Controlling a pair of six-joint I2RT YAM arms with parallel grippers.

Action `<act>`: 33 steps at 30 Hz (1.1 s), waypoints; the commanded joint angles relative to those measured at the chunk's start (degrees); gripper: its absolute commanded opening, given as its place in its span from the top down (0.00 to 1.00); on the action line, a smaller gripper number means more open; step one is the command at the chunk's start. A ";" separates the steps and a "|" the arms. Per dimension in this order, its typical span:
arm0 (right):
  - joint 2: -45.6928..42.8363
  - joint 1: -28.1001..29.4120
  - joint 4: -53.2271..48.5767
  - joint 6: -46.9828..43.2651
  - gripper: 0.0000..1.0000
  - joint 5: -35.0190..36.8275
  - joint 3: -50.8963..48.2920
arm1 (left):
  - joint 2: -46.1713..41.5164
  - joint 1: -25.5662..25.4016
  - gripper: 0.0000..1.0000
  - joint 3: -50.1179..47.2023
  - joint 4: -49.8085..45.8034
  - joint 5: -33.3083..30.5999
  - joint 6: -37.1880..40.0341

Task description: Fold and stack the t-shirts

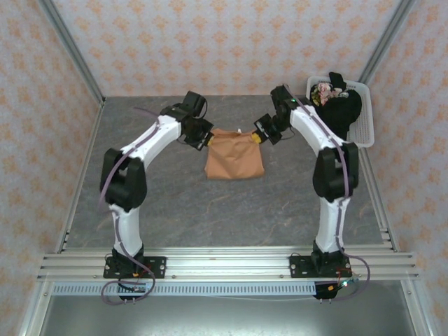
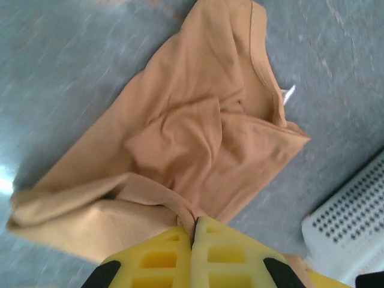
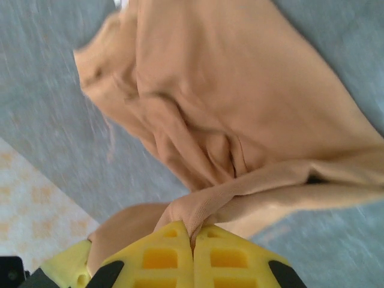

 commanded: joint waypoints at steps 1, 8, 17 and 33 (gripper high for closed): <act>9.13 -1.75 0.33 8.69 1.00 1.53 9.34 | 9.19 2.61 0.87 8.71 2.22 2.00 0.88; 29.11 -4.08 0.40 3.28 0.51 -0.32 42.23 | 19.37 5.08 0.44 25.68 1.24 0.86 3.71; 15.65 -4.80 -1.58 -9.90 0.25 1.90 28.25 | -6.13 -0.09 0.42 -8.16 14.28 -10.64 -1.36; 15.02 -1.19 0.64 -13.10 0.63 2.95 8.35 | 7.87 -5.89 0.50 -2.38 14.99 -5.83 -4.19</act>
